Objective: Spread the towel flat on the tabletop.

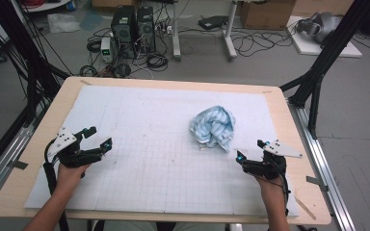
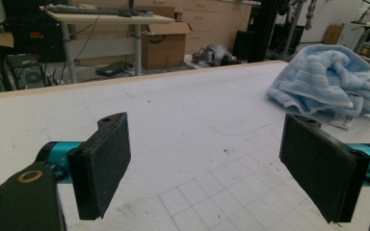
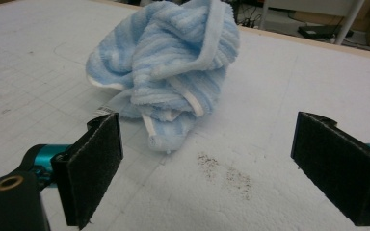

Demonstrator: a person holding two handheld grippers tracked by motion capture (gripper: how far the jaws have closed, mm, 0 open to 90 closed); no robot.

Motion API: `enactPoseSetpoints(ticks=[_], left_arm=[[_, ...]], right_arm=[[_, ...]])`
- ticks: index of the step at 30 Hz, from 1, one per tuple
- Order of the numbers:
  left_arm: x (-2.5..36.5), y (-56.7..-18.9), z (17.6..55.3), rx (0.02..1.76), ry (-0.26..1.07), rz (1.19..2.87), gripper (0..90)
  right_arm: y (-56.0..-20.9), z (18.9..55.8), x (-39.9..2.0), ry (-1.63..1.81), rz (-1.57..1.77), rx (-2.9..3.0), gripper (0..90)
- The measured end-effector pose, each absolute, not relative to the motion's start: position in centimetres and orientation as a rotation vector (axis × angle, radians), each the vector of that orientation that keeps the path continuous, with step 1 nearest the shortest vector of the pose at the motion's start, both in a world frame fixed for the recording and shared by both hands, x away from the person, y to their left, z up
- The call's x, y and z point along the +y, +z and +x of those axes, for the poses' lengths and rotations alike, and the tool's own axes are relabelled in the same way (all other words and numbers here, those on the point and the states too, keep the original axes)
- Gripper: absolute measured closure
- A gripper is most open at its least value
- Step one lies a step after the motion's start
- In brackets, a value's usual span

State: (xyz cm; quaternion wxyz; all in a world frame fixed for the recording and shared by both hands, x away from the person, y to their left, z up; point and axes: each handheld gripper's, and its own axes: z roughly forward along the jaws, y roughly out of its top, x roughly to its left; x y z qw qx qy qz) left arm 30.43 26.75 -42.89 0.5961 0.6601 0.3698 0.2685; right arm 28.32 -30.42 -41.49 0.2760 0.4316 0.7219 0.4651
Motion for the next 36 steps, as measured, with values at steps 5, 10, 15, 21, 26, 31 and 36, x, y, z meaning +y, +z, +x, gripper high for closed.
enactPoseSetpoints(ticks=[5,10,15,21,26,31,36], left_arm=[[26.4,-43.0,30.2,0.852,0.617,1.540,18.6],[26.3,-43.1,30.3,0.852,0.619,1.549,18.6],[26.4,-43.2,30.3,0.860,0.620,1.552,18.6],[26.6,-43.2,30.3,0.867,0.622,1.550,18.6],[26.6,-43.3,30.3,0.869,0.622,1.552,18.6],[26.6,-43.3,30.3,0.870,0.618,1.552,18.8],[26.6,-43.3,30.3,0.871,0.613,1.551,18.8]], right_arm=[[-41.4,28.4,-30.1,1.283,1.149,1.957,10.0],[-40.9,28.7,-29.5,1.297,1.143,1.961,10.0],[-40.3,29.0,-28.6,1.319,1.115,1.986,10.0],[-39.1,30.0,-27.2,1.321,1.075,2.025,10.1],[-38.4,31.0,-26.1,1.335,1.042,2.047,10.4],[-37.5,33.1,-24.1,1.304,0.980,2.119,14.4],[-37.0,34.6,-23.3,1.288,0.972,2.146,14.5]])
